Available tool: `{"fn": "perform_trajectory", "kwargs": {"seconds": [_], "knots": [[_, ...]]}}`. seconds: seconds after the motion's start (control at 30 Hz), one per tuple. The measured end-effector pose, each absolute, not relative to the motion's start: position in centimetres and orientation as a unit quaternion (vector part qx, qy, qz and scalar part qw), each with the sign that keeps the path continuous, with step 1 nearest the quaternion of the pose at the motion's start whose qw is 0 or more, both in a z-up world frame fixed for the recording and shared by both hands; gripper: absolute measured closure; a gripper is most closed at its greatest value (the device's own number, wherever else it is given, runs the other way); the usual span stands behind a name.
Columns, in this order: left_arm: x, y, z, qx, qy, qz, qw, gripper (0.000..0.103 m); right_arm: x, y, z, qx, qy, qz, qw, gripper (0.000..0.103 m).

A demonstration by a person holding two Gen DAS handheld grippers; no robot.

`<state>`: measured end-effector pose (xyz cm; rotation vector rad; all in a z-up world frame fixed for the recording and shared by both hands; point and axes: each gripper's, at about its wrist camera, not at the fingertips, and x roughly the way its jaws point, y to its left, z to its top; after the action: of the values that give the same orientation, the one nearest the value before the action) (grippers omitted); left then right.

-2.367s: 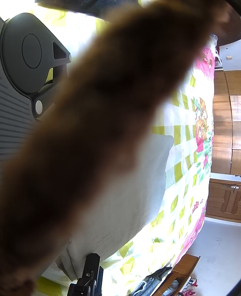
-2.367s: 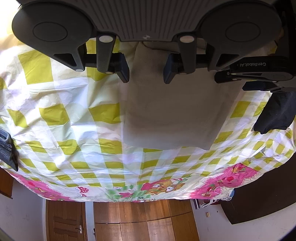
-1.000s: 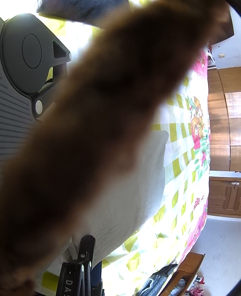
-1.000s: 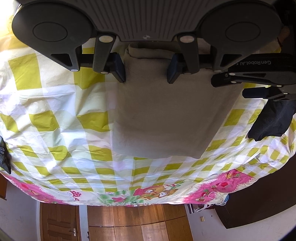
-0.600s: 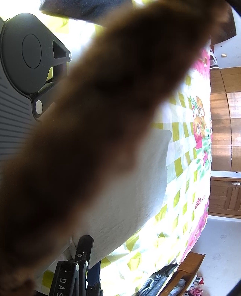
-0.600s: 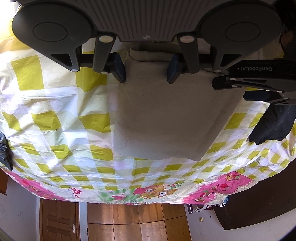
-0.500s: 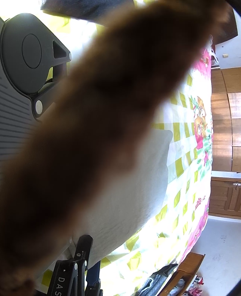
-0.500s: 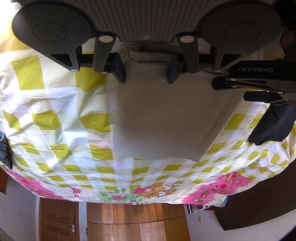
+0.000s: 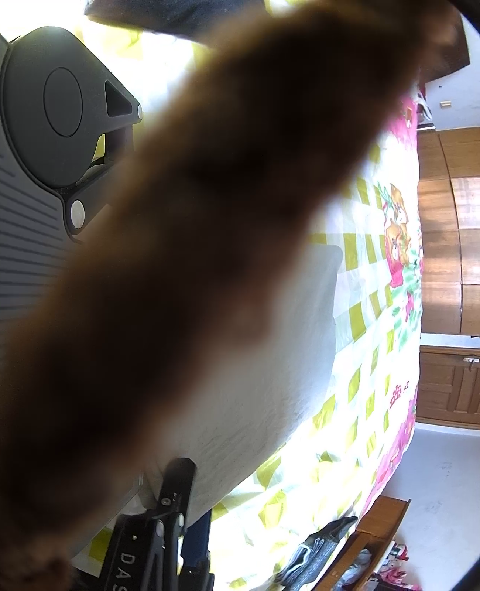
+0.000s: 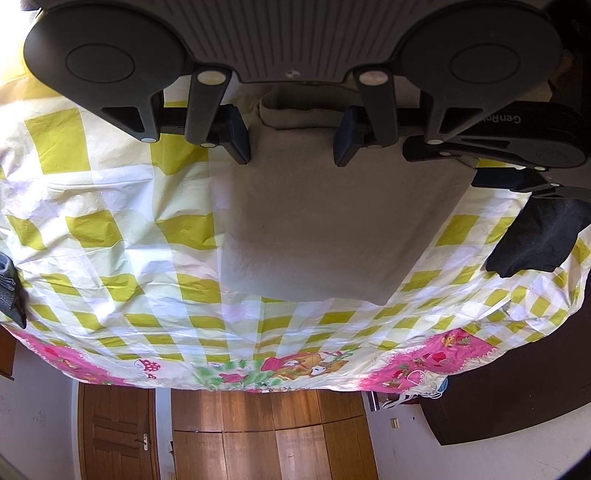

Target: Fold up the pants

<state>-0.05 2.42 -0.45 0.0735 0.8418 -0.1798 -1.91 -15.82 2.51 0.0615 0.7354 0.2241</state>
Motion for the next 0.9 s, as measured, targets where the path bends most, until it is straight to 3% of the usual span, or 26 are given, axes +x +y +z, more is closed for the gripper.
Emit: {"fn": "perform_trajectory", "kwargs": {"seconds": [0.7, 0.9], "knots": [[-0.03, 2.76, -0.49, 0.027, 0.418, -0.088, 0.904, 0.017, -2.12, -15.39, 2.49, 0.011, 0.360, 0.114, 0.926, 0.040], [-0.19, 2.73, -0.65, 0.027, 0.433, -0.090, 0.897, 0.017, -1.89, -14.90, 1.90, -0.008, 0.373, 0.116, 0.921, 0.036]]}}
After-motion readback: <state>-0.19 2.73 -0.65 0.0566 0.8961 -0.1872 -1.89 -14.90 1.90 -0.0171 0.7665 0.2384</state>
